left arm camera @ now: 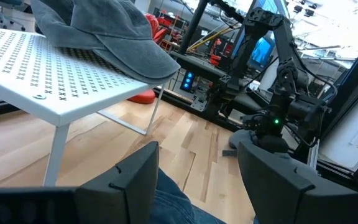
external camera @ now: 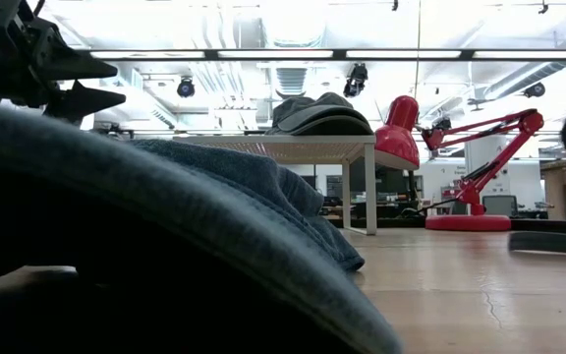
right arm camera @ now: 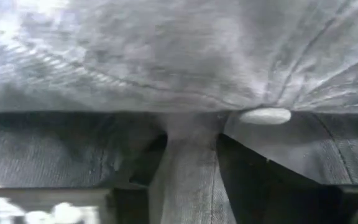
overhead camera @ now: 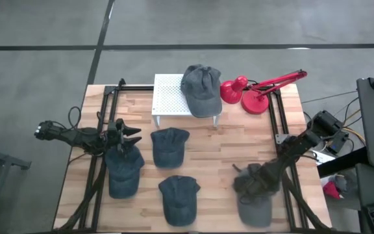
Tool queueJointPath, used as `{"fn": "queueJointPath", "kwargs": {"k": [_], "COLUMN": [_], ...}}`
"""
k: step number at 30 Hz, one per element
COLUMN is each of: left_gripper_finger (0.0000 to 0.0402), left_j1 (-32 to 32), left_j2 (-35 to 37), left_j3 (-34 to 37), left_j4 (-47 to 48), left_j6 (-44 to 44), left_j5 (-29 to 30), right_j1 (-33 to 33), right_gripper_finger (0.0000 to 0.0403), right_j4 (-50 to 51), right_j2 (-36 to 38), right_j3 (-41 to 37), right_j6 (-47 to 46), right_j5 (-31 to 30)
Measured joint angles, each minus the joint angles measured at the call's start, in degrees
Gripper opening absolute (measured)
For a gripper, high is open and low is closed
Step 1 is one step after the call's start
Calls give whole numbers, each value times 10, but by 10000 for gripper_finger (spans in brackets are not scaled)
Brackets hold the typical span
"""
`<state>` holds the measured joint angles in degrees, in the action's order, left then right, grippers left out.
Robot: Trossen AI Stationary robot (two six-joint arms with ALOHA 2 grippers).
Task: Pick & Place hat
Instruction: Stack the gray cap on the gray caps on the shelf
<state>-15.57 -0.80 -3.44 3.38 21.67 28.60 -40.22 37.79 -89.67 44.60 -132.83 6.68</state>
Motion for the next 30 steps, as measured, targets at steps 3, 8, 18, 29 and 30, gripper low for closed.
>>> {"fn": "queueJointPath", "kwargs": {"k": [3, 8, 18, 29, 30], "left_gripper_finger": [223, 223, 223, 223, 223], "left_j1": [0, 0, 0, 0, 0], "left_j2": [0, 0, 0, 0, 0], "left_j3": [0, 0, 0, 0, 0], "left_j4": [0, 0, 0, 0, 0], "left_j6": [0, 0, 10, 10, 10], "left_j5": [0, 0, 0, 0, 0], "right_j1": [10, 30, 96, 123, 123], "right_gripper_finger": [100, 59, 26, 26, 30], "right_j4": [-7, -14, -44, -44, -46], "right_j2": [0, 0, 0, 0, 0], "right_j3": [0, 0, 2, 2, 2], "right_j6": [15, 37, 138, 221, 221], "right_j5": [-20, -62, -99, -109, -119]}}
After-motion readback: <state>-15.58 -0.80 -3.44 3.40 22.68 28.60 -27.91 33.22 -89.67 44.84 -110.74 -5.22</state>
